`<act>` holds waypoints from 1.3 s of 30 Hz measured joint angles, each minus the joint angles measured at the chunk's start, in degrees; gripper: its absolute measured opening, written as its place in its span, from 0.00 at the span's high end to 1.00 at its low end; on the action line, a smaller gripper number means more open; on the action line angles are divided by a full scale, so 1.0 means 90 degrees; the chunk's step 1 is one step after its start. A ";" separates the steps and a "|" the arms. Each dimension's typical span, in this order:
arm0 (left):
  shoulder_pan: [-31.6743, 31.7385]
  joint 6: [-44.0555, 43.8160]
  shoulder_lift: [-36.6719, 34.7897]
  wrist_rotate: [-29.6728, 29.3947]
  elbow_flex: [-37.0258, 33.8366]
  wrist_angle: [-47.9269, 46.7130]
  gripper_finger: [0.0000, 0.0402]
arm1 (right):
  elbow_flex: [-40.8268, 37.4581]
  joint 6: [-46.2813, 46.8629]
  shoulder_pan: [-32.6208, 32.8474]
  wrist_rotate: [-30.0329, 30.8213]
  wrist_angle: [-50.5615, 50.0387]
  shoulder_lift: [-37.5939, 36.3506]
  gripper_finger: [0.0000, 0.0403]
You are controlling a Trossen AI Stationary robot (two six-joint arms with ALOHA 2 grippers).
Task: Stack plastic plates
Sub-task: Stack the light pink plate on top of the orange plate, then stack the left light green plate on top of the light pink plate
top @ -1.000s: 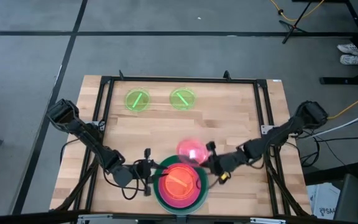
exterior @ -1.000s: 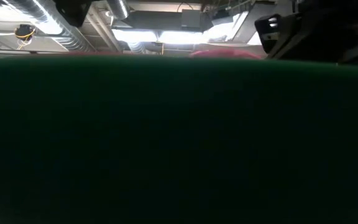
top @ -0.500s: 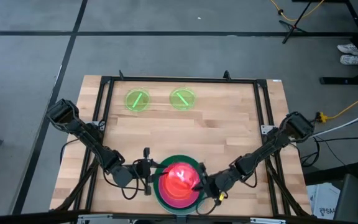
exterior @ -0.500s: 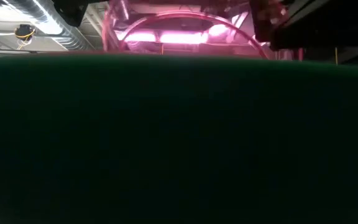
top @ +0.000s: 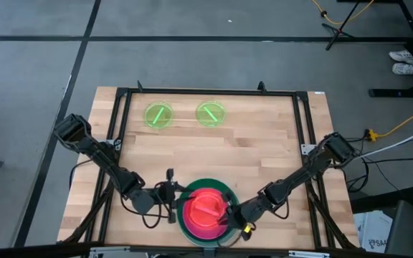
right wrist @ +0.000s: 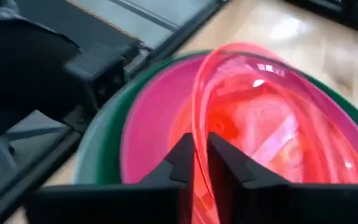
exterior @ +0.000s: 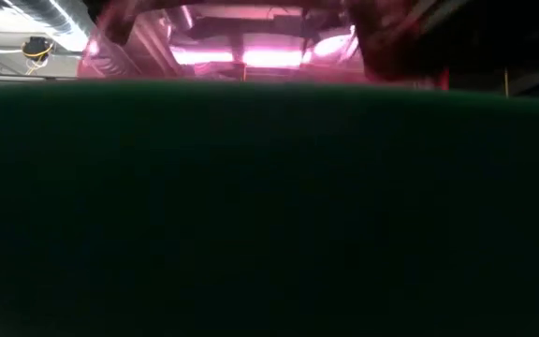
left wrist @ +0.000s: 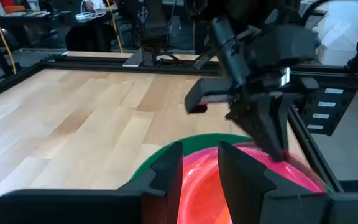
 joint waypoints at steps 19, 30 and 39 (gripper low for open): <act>0.0554 0.0291 -0.0687 0.0087 -0.0005 -0.1153 0.77 | -0.0070 -0.0467 0.0012 0.0919 -0.2331 -0.1784 0.67; 0.1410 -0.1030 -0.2013 -0.0248 -0.0004 -0.4815 0.77 | -0.1530 0.0157 -0.0571 0.1358 -0.2252 -0.2963 0.69; 0.3170 -0.1272 -0.1958 0.0149 -0.0005 -0.6823 0.77 | -0.2744 0.0402 -0.1378 0.1733 -0.0990 -0.3103 0.69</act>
